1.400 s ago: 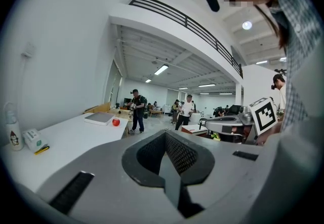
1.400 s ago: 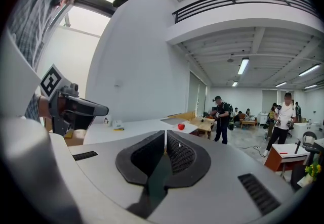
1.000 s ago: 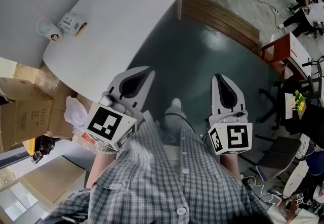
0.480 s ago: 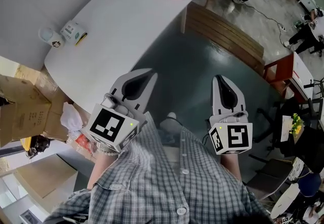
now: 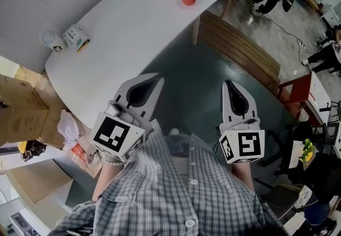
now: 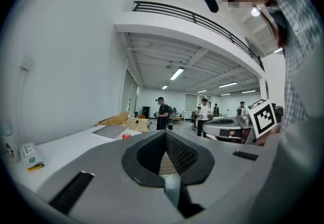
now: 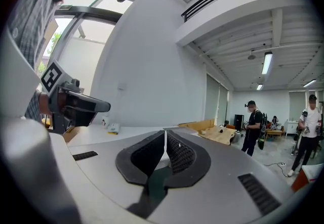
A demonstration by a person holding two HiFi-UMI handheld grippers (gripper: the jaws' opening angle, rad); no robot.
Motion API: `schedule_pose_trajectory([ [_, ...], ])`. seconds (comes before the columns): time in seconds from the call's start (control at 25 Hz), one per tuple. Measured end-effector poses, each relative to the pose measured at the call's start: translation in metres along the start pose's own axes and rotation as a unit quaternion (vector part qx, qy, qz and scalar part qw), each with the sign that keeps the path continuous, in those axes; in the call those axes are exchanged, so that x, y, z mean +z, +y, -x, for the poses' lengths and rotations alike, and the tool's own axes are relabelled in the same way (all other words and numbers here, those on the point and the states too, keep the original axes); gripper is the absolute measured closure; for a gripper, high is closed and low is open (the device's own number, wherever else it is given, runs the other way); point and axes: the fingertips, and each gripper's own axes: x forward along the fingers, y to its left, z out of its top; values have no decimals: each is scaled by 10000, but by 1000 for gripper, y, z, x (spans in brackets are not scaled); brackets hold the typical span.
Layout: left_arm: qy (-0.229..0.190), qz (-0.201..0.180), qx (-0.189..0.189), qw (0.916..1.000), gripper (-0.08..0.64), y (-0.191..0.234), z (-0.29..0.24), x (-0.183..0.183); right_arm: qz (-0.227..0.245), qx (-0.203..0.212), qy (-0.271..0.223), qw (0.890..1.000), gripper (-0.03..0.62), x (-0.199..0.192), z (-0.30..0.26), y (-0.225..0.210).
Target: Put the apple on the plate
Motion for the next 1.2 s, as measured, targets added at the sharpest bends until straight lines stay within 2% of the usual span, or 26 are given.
schedule_pose_trajectory([
  [0.2, -22, -23, 154, 9999, 551, 2, -13, 0, -18, 87, -54, 9999, 563, -2, -13, -16],
  [0.48, 65, 18, 128, 9999, 551, 2, -27, -1, -88, 68, 28, 9999, 563, -11, -16, -26],
  [0.92, 183, 12, -436, 9989, 551, -4, -76, -6, -134, -410, 175, 9989, 563, -24, -17, -59],
  [1.2, 139, -91, -946, 9954, 551, -8, -131, 8, -168, -874, 148, 9959, 563, -17, -29, -103],
])
